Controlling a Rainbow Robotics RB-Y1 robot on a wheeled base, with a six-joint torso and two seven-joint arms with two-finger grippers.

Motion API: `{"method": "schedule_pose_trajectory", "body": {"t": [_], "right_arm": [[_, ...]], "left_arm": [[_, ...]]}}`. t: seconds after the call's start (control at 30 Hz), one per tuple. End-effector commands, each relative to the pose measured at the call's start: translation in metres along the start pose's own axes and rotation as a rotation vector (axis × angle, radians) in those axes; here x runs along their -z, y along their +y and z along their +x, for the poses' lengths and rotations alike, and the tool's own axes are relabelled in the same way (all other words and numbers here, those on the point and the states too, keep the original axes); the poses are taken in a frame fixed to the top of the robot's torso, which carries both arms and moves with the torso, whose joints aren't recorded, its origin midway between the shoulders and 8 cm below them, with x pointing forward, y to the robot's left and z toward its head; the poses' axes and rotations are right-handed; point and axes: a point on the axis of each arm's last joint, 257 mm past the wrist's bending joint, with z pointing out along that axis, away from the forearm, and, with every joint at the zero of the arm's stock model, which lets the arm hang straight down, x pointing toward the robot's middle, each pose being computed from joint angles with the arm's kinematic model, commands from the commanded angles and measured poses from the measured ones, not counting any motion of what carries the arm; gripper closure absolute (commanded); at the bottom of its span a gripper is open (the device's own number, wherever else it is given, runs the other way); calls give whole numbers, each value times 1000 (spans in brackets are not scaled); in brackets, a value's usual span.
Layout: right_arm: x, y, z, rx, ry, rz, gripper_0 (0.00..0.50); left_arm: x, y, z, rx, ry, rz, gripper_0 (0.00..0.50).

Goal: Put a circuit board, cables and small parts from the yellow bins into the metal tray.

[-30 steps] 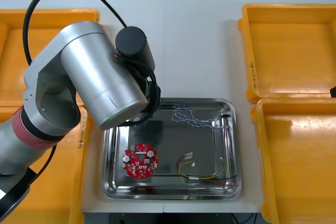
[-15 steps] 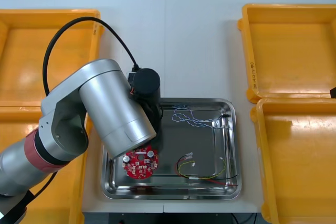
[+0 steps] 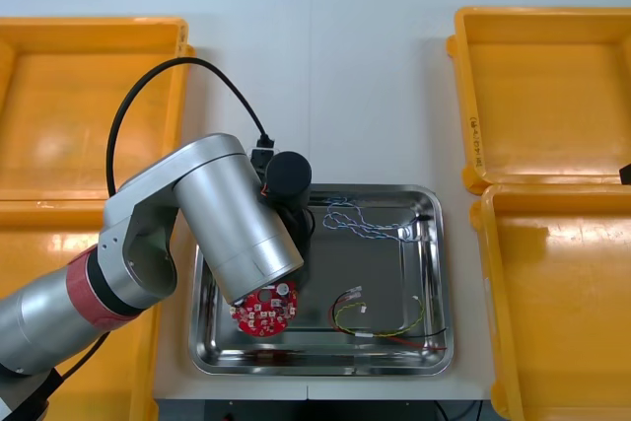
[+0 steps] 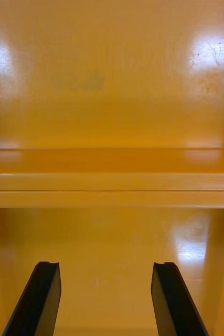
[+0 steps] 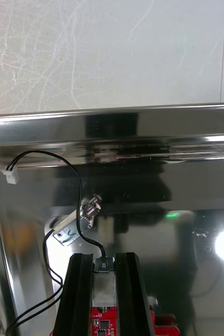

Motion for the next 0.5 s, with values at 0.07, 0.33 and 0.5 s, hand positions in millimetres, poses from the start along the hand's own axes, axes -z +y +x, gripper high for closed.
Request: {"method": "schedule_pose_trajectory", "body": {"t": [0.07,0.33,0.5], "right_arm": [[13,-7,-6,-43,-37,20,0],[13,-7,-6,-43,-37,20,0],[13,-7,-6,-43,-37,20,0]], "left_arm": [[2,-19,7,71,-2,39,495],[2,-21,3,84,-15,48,0],[3,-23,2,93,-20,55,0]]}}
